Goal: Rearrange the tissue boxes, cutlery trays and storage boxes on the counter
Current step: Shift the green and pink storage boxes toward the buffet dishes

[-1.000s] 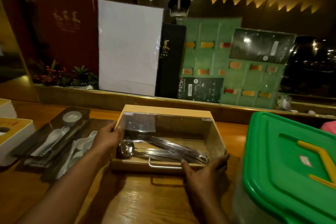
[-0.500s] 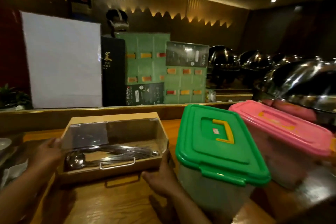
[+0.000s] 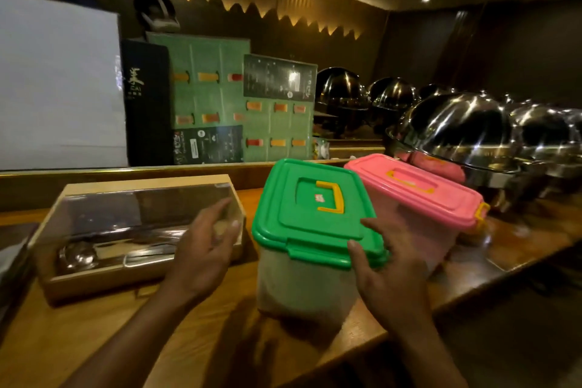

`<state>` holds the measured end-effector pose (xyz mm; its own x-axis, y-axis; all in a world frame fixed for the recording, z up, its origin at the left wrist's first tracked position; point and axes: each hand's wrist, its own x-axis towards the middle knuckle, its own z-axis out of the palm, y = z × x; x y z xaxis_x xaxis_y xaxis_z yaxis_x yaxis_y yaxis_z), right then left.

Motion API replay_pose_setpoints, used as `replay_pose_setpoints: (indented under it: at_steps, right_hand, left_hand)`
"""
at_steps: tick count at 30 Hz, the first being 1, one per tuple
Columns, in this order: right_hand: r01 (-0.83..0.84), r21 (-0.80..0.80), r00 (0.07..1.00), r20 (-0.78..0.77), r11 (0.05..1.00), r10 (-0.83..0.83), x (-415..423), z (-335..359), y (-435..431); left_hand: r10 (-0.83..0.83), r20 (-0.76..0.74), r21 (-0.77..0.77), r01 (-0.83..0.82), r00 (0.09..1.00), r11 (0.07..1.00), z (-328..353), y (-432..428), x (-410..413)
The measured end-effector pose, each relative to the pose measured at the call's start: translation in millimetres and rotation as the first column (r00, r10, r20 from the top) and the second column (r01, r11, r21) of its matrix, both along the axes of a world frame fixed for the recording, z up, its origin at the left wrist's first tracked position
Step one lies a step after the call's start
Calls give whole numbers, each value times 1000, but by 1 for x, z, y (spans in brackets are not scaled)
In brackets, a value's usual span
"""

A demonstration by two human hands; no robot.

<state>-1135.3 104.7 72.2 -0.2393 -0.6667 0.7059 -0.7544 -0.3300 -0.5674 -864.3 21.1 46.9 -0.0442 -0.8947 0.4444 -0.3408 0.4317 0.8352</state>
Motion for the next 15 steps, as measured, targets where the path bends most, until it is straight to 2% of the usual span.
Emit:
replay_pose_setpoints:
  at_steps: [1,2,4,5,8,11,15]
  right_hand:
    - [92,34,996,0,995,-92,-14,-9,-5]
    - [113,90,993,19,989,-115,-25,-19,-10]
    - [-33,167,991,137,985,10,-38,-35,-17]
    - [-124,170,975,202,978,88,-42,-41,-20]
    - [-276,147,933,279,950,228,-56,-45,-29]
    - [-393,159,883,341,906,323,-82,-43,-45]
    - [-510,181,850,253,841,461,-112,-30,-74]
  left_hand:
    - [-39,-11,40,39,999,998,1,1,-14]
    - [-82,-43,79,86,996,993,4,2,-29]
    - [-126,-105,115,138,986,984,5,4,-54]
    - [-103,-102,114,114,989,987,3,4,-65]
    - [62,-21,23,-61,998,998,-10,7,-92]
    - [226,-20,-58,-227,974,972,-25,14,-120]
    - [359,-47,-90,-362,932,928,-27,8,-152]
